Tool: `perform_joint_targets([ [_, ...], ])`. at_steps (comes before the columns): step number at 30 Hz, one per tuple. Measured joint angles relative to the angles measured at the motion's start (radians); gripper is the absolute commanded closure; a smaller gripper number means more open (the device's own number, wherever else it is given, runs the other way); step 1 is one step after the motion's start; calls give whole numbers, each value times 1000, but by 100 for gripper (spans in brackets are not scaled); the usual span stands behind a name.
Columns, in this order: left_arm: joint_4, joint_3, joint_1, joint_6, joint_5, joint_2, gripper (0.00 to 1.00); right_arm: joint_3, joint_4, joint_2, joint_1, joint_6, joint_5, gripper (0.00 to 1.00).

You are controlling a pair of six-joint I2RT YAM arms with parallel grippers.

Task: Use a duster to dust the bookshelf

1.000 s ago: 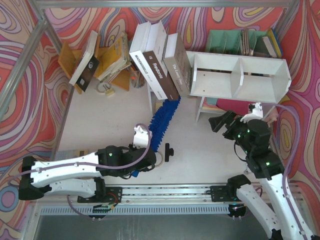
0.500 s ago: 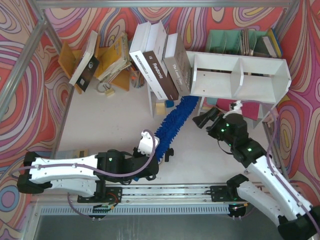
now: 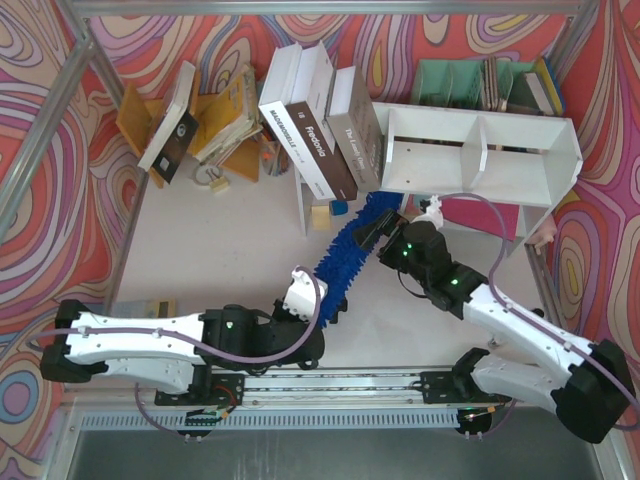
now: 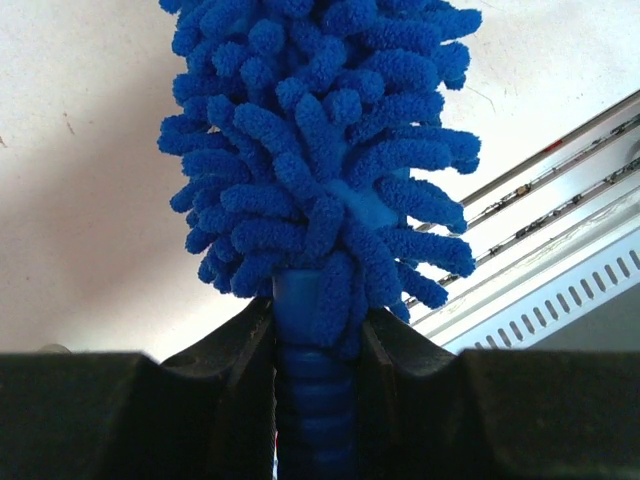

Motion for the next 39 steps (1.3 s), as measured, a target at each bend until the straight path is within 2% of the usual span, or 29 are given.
perform_joint_targets([
  [4, 17, 0, -9, 0, -4, 11, 100, 14, 32, 69, 14, 22, 4, 6],
  [8, 34, -1, -16, -1, -8, 21, 100, 27, 57, 113, 26, 53, 5, 14],
  [14, 49, -14, -18, -2, -11, 27, 100, 47, 98, 179, 30, 112, 2, 32],
  [18, 67, -34, -20, -5, -12, 26, 96, 50, 125, 213, 31, 148, -4, 54],
  [20, 74, -41, -21, -5, -14, 23, 89, 52, 134, 224, 32, 163, -6, 66],
  [22, 76, -45, -21, -6, -16, 16, 75, 54, 145, 230, 33, 181, -9, 74],
  [25, 76, -49, -22, -10, -21, 1, 57, 54, 164, 230, 33, 219, -11, 79],
  [27, 77, -52, -25, -6, -29, -8, 37, 54, 183, 230, 36, 236, -11, 80],
  [30, 75, -52, -36, -8, -49, -41, 19, 53, 183, 231, 44, 239, -10, 83],
  [34, 52, -53, -36, -23, -83, -119, 2, 53, 187, 236, 59, 249, -6, 84],
  [39, 18, -55, -36, -36, -138, -213, 2, 53, 194, 240, 89, 274, 10, 84],
])
